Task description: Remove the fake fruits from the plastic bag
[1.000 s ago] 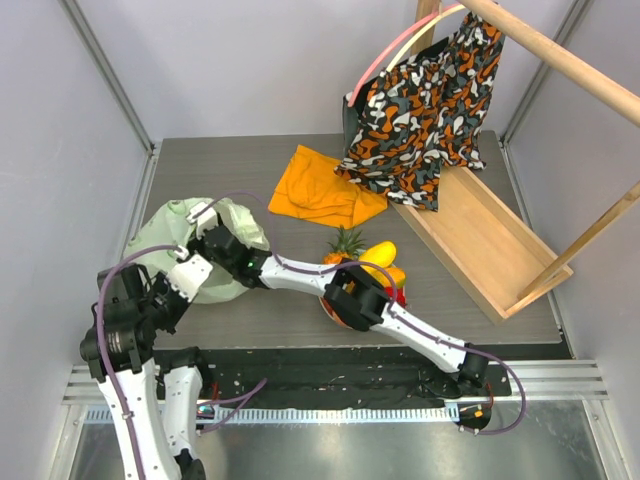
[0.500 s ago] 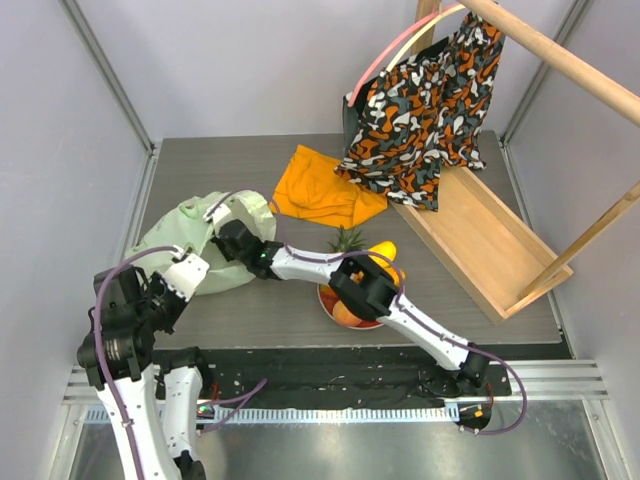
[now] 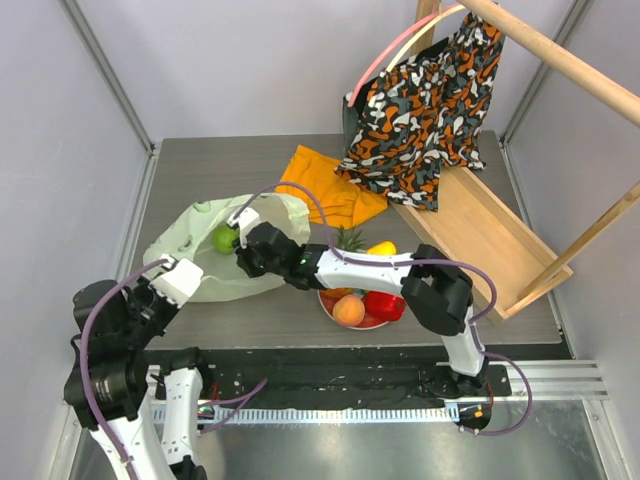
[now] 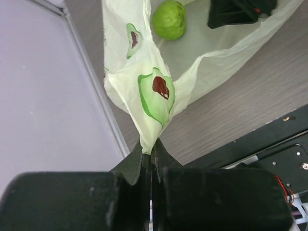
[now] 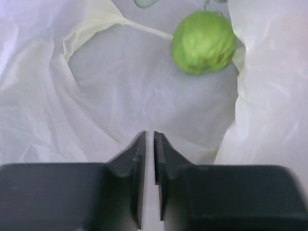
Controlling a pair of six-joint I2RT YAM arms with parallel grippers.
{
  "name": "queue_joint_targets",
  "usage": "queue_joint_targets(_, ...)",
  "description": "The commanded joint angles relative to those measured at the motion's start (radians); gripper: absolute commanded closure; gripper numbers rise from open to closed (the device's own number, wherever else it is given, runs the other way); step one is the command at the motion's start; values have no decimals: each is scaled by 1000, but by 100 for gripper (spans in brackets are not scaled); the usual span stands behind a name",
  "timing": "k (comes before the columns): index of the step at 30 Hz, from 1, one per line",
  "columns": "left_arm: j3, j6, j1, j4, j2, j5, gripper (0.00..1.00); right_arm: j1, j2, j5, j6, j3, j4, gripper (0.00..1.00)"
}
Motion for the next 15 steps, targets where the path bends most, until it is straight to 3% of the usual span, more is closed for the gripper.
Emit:
queue_joint_targets(1, -70, 30, -2, -307, -3, 49, 100, -33, 151, 16, 25, 102, 20, 71)
queue_joint_targets(6, -78, 44, -2, -308, -23, 40, 100, -31, 328, 94, -21, 361, 45, 30)
queue_joint_targets(7, -79, 44, -4, -307, -29, 35, 100, -28, 385, 130, -25, 430, 45, 1)
queue_joint_targets(12, -99, 33, -2, -310, -41, 35, 100, -13, 552, 192, -36, 637, 56, 1)
queue_joint_targets(15, -105, 19, -4, -308, -31, 47, 100, -7, 635, 136, -16, 720, 132, 0)
